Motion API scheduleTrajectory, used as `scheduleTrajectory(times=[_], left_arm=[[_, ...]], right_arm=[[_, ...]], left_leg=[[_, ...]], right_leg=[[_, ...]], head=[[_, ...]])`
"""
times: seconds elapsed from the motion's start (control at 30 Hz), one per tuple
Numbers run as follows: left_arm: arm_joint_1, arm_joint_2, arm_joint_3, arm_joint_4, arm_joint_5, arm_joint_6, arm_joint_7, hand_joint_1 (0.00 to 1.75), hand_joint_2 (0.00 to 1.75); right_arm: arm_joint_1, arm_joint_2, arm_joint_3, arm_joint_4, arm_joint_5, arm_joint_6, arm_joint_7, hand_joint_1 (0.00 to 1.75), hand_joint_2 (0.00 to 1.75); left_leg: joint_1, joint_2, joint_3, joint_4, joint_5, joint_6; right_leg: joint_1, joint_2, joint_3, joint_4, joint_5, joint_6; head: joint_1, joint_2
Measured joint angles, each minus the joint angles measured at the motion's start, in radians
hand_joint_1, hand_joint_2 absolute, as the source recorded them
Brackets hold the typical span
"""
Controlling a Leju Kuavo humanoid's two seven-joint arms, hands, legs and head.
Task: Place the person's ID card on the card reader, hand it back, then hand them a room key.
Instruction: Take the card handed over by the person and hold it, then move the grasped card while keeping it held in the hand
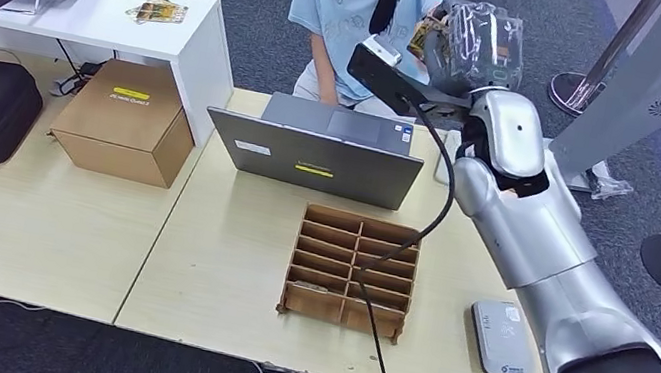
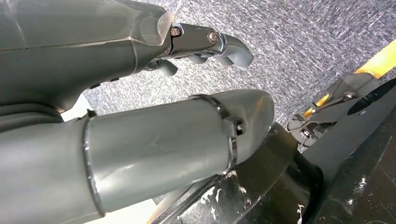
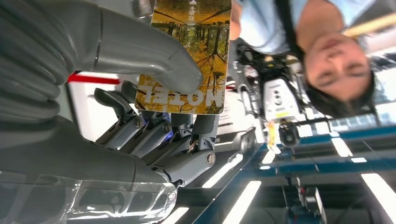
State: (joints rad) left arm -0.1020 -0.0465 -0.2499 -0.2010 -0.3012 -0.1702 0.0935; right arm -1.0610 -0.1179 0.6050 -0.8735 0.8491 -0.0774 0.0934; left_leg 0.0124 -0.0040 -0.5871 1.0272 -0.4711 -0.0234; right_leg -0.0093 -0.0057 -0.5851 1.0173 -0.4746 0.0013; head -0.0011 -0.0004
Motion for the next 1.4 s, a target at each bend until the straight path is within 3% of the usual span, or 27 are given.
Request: scheduleTrajectory(times=[0.13, 0.23, 0.33, 0.57, 0.73, 1.0, 1.4], left_arm=[[0.019, 0.000, 0.000, 0.000, 0.007, 0.006, -0.007, 0.00, 0.00], [0.031, 0.000, 0.000, 0.000, 0.022, 0.012, -0.013, 0.00, 0.00], [0.037, 0.002, 0.000, 0.000, 0.036, 0.016, -0.018, 0.00, 0.00], [0.059, 0.012, 0.000, 0.000, 0.069, 0.023, -0.029, 0.00, 0.00], [0.072, 0.018, 0.000, 0.000, 0.078, 0.033, -0.038, 0.00, 0.00], [0.081, 0.019, 0.000, 0.001, 0.089, 0.050, -0.041, 0.00, 0.00], [0.086, 0.019, 0.001, 0.002, 0.101, 0.067, -0.042, 0.00, 0.00]], right_arm=[[0.093, -0.025, -0.035, -0.107, -0.058, -0.106, -0.057, 1.75, 1.75], [0.176, -0.047, -0.081, -0.220, -0.165, -0.109, -0.089, 1.75, 1.75], [0.259, -0.074, -0.137, -0.344, -0.311, -0.031, -0.110, 1.75, 1.75], [0.451, -0.168, -0.301, -0.590, -0.705, 0.271, -0.162, 1.75, 1.75], [0.553, -0.236, -0.403, -0.696, -0.876, 0.417, -0.177, 1.75, 1.75], [0.659, -0.317, -0.437, -0.764, -1.019, 0.532, -0.162, 1.75, 1.75], [0.823, -0.370, -0.436, -0.848, -1.070, 0.531, -0.149, 1.75, 1.75]], left_leg=[[0.000, 0.000, 0.000, 0.000, 0.000, 0.000], [0.000, 0.000, 0.000, 0.000, -0.001, 0.001], [0.000, 0.000, -0.001, 0.000, -0.001, 0.001], [0.000, -0.001, -0.001, 0.000, -0.002, 0.002], [0.000, -0.001, -0.002, 0.000, -0.002, 0.003], [0.000, -0.001, -0.002, 0.000, -0.003, 0.003], [0.000, -0.001, -0.002, 0.000, -0.003, 0.003]], right_leg=[[0.000, 0.000, 0.000, 0.000, 0.000, 0.000], [0.000, 0.000, 0.000, -0.001, 0.000, 0.000], [0.000, -0.001, 0.000, -0.001, 0.000, 0.000], [0.000, -0.001, 0.000, -0.002, 0.000, 0.000], [0.000, -0.001, 0.000, -0.002, -0.001, 0.001], [0.000, -0.001, 0.000, -0.002, -0.001, 0.001], [0.000, -0.001, 0.000, -0.002, -0.001, 0.002]], head=[[0.000, 0.000], [0.000, 0.000], [0.000, 0.000], [0.000, 0.000], [0.000, 0.000], [0.000, 0.000], [0.000, 0.000]])
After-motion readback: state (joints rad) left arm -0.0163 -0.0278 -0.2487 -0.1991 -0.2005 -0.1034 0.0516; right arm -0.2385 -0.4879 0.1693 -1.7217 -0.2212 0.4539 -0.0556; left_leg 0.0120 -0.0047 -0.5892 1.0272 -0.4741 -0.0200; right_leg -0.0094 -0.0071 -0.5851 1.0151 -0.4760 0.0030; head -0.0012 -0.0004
